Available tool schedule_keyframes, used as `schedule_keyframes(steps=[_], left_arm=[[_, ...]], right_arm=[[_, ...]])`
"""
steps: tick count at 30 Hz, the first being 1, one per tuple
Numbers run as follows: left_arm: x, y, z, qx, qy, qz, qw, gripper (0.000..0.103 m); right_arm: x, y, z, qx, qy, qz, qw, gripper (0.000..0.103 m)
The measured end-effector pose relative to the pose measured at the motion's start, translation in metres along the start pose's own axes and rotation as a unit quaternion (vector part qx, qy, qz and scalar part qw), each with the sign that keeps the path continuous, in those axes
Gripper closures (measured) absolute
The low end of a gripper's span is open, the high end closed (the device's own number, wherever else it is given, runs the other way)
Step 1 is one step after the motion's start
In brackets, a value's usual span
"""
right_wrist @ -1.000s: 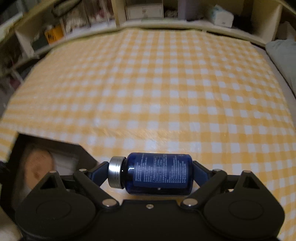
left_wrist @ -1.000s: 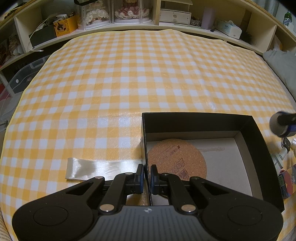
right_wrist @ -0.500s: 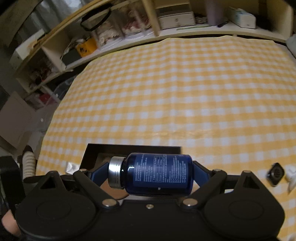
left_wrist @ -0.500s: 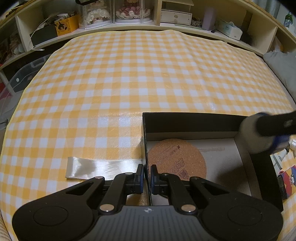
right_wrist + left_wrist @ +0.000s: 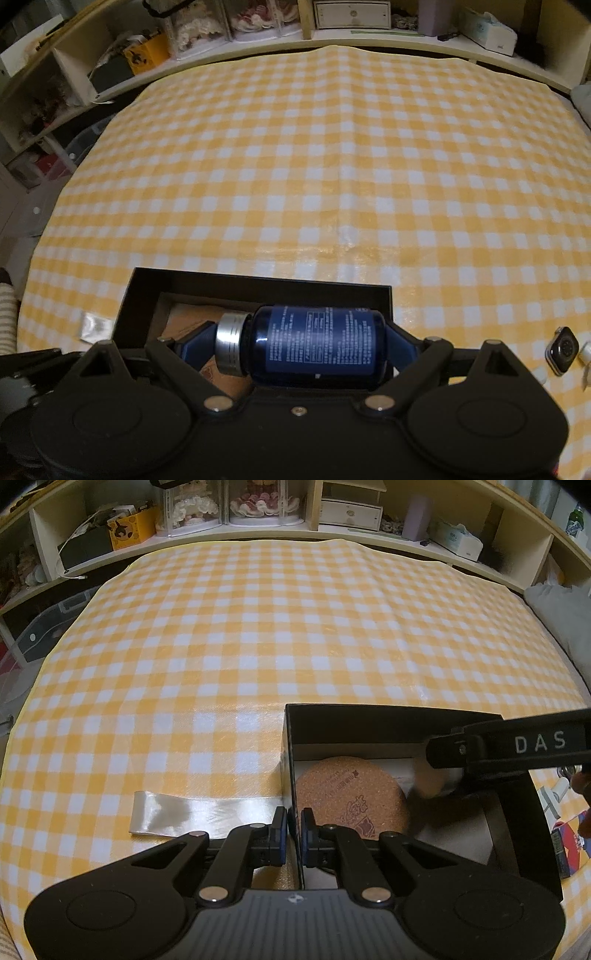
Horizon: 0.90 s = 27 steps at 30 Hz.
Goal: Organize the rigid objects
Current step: 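Carry the blue bottle into the box beside the coaster and release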
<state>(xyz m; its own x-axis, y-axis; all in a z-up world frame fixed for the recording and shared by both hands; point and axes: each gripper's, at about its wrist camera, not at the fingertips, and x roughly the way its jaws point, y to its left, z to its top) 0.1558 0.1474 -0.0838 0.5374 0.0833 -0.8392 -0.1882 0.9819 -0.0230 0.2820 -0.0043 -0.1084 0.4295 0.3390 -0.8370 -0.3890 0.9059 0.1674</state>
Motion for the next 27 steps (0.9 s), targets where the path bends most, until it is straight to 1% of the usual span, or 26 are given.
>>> schedule_keyframes(steps=[4,8,10,11,12,13,14,15,16,17,18,19,21,24,27], left_arm=[[0.0,-0.002,-0.001,0.001,0.0,-0.001,1.0,0.095],[0.0,-0.004,0.0,0.001,0.002,-0.002,1.0,0.095],[0.0,-0.006,-0.002,0.002,0.003,-0.001,1.0,0.095],[0.0,-0.005,0.0,0.002,0.003,-0.001,1.0,0.095],[0.0,-0.005,0.0,0.002,0.003,-0.001,1.0,0.095],[0.0,-0.005,0.0,0.001,0.003,-0.001,1.0,0.095],[0.0,-0.005,0.0,0.001,0.003,-0.002,1.0,0.095],[0.0,-0.005,0.0,0.001,0.003,-0.002,1.0,0.095],[-0.001,-0.006,-0.001,0.001,0.003,-0.002,1.0,0.095],[0.0,-0.005,0.001,0.001,0.003,-0.002,1.0,0.095],[0.0,-0.005,0.001,0.001,0.003,-0.002,1.0,0.095],[0.0,-0.005,0.0,0.001,0.003,-0.002,1.0,0.095],[0.0,-0.005,0.001,0.001,0.003,-0.002,1.0,0.095],[0.0,-0.004,0.001,0.001,0.003,-0.002,1.0,0.095],[-0.001,-0.004,-0.002,-0.003,0.005,-0.003,1.0,0.094]], right_arm=[[0.004,-0.001,-0.002,0.0,-0.003,0.008,1.0,0.003],[0.0,-0.007,-0.003,0.0,-0.009,0.018,1.0,0.003],[-0.007,-0.012,-0.004,-0.004,-0.014,0.018,1.0,0.006],[-0.01,-0.013,-0.004,-0.007,-0.017,0.016,1.0,0.011],[-0.014,-0.015,-0.004,-0.009,-0.02,0.016,1.0,0.019],[-0.02,-0.019,-0.004,-0.009,-0.021,0.019,1.0,0.023],[-0.023,-0.021,-0.004,-0.008,-0.02,0.024,0.999,0.032],[-0.027,-0.023,-0.004,-0.009,-0.017,0.031,0.999,0.044],[-0.031,-0.023,-0.005,-0.011,-0.014,0.039,0.999,0.05],[-0.034,-0.024,-0.006,-0.016,-0.007,0.05,0.999,0.059],[-0.036,-0.024,-0.009,-0.018,0.001,0.059,0.998,0.066],[-0.037,-0.022,-0.013,-0.021,0.011,0.069,0.997,0.07],[-0.034,-0.017,-0.021,-0.027,0.036,0.092,0.995,0.083],[-0.02,-0.009,-0.028,-0.03,0.07,0.105,0.992,0.087],[-0.005,-0.009,-0.031,-0.024,0.068,0.089,0.993,0.087]])
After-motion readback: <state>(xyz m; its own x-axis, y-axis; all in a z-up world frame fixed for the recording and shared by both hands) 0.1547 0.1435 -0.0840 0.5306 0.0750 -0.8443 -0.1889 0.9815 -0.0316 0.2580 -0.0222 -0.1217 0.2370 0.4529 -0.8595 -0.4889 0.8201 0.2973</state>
